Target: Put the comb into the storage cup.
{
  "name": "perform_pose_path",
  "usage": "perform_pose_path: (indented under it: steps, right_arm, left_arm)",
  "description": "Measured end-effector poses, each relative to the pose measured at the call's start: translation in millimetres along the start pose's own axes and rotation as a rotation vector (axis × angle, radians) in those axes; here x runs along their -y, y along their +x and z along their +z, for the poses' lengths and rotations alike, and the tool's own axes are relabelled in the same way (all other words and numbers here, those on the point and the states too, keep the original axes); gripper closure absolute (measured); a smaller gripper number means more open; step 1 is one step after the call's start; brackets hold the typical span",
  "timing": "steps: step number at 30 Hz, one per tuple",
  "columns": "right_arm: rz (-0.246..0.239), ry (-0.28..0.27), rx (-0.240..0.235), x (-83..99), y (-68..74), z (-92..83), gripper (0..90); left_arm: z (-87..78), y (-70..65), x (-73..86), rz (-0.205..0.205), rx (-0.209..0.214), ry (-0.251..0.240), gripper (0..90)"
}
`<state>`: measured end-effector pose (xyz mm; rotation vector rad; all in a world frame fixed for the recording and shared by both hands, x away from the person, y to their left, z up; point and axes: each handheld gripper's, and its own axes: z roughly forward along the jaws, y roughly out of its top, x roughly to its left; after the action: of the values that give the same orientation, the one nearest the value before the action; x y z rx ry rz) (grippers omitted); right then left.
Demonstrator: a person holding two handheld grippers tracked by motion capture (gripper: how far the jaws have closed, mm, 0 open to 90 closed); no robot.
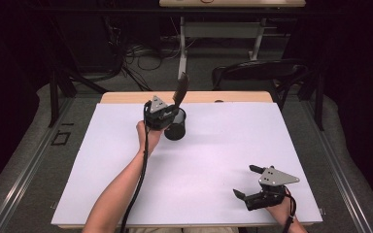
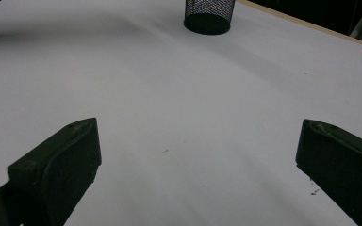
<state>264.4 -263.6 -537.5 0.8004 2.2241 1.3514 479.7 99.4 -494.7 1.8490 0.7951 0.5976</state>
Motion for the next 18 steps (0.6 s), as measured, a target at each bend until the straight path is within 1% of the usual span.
perform_pose_path:
  steps: [9, 18]
  right_arm:
    - [0.001, -0.003, -0.003, 0.2, -0.1, 0.4, 0.2]
    - [0.002, -0.002, -0.002, 0.2, -0.2, 0.3, 0.2]
  left_arm:
    - [3.5, -0.6, 1.3, 0.011, 0.010, 0.030, 72.5]
    - [5.8, -0.1, 3.2, 0.006, 0.018, 0.054, 72.4]
